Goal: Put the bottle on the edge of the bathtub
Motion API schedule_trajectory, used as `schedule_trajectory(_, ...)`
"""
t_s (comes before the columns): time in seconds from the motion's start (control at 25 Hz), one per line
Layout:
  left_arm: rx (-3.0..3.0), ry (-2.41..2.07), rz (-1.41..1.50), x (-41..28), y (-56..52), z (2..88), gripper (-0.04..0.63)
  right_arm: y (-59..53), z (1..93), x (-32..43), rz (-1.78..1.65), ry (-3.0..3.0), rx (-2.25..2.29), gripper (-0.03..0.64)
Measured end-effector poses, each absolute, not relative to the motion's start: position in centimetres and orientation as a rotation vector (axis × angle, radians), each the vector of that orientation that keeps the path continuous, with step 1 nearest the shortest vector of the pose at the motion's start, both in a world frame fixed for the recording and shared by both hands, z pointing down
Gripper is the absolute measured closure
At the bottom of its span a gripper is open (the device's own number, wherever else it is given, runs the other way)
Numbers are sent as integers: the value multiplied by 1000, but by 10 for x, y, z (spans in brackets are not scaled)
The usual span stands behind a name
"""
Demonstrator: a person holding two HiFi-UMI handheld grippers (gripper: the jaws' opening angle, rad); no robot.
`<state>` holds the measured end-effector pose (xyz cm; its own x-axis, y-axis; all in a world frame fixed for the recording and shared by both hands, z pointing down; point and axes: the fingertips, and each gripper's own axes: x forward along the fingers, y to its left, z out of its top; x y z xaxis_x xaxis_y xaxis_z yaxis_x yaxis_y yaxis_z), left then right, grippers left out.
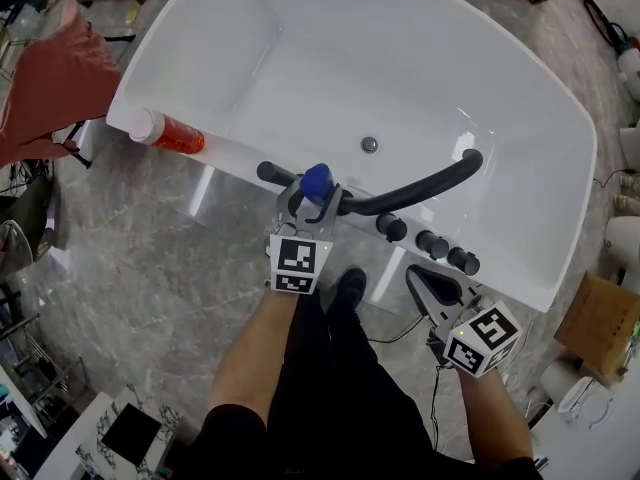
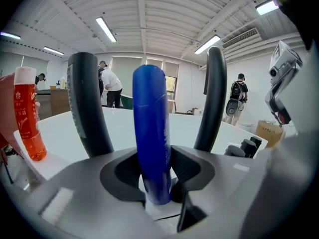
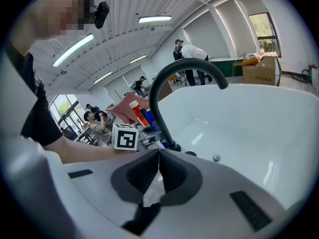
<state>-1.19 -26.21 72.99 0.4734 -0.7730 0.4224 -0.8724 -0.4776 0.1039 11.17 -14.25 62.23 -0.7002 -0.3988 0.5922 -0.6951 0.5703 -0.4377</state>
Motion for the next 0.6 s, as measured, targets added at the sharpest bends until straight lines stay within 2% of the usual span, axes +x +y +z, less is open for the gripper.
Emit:
schedule_trajectory(0.32,2380,-1399,649,-21,-250,737,423,-143,612,106,926,-2403,870,604)
schedule_trajectory(0.6,2387,-1365,655,-22,-249,728,423,-143,605,107,918,-2414,877,604)
